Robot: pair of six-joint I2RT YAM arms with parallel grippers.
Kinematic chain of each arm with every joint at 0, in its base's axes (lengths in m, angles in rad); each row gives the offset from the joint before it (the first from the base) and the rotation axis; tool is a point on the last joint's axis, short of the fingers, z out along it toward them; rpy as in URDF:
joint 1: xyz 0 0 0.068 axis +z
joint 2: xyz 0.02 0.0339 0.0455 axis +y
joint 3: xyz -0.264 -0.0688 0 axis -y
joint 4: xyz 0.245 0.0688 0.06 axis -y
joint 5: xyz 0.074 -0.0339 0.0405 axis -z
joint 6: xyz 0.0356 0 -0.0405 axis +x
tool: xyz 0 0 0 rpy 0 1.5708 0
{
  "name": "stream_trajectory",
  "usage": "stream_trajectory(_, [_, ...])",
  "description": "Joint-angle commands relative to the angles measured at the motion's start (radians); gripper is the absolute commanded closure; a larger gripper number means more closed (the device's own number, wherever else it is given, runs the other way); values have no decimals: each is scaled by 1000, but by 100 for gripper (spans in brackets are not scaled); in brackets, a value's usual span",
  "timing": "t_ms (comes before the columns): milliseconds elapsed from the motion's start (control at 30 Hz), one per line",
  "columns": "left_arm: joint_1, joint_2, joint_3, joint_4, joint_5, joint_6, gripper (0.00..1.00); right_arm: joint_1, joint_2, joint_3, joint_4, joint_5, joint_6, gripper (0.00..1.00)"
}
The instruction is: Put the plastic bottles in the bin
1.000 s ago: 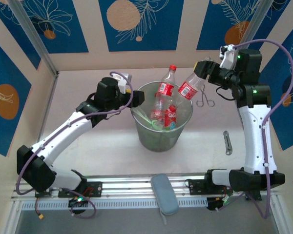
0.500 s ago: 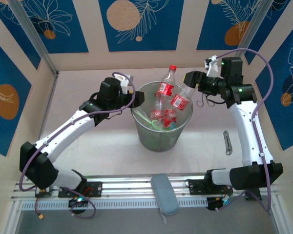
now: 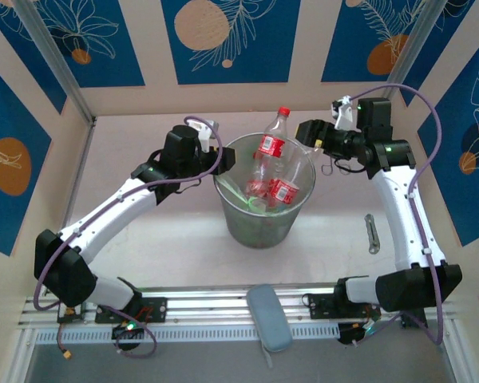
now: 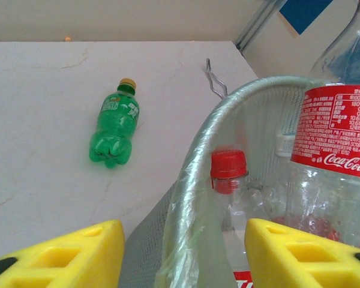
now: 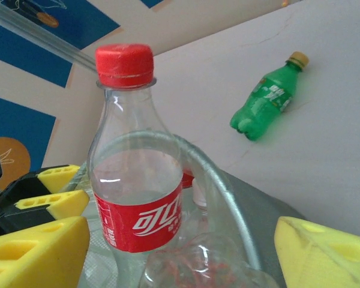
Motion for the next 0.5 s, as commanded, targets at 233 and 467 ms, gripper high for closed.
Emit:
stream_trajectory(233, [12, 30, 25, 28, -46, -10, 81, -83, -84, -2, -33, 3, -30, 12])
stream_trajectory(467, [41, 23, 37, 12, -93, -38, 98, -134, -114, -48, 5, -17, -10, 12])
